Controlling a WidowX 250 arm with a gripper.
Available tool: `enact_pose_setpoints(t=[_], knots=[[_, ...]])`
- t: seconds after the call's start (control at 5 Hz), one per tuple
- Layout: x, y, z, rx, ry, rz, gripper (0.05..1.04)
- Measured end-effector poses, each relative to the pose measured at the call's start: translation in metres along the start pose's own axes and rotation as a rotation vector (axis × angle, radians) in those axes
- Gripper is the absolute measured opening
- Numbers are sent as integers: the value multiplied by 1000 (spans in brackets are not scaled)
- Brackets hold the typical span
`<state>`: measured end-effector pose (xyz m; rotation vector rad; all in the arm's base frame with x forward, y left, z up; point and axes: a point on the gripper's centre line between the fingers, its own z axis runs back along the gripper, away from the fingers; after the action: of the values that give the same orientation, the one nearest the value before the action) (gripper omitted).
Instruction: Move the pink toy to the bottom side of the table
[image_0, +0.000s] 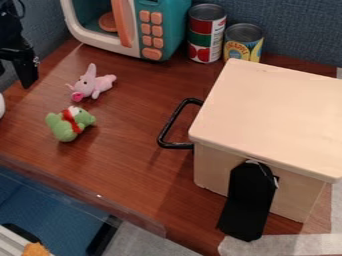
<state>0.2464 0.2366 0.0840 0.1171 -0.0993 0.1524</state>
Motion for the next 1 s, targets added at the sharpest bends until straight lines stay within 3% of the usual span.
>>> enact_pose_setpoints(t=[0.2,0.4,0.6,0.8,1.0], knots=[[0,-3,-10,-24,15,-1,1001],[18,-27,-32,-121,-27,-25,1001],[48,-47,-52,-162,-42,-87,1001],[71,-58,-51,-146,-88,-148,1001],[88,-63,-51,-96,-169,-183,1001]])
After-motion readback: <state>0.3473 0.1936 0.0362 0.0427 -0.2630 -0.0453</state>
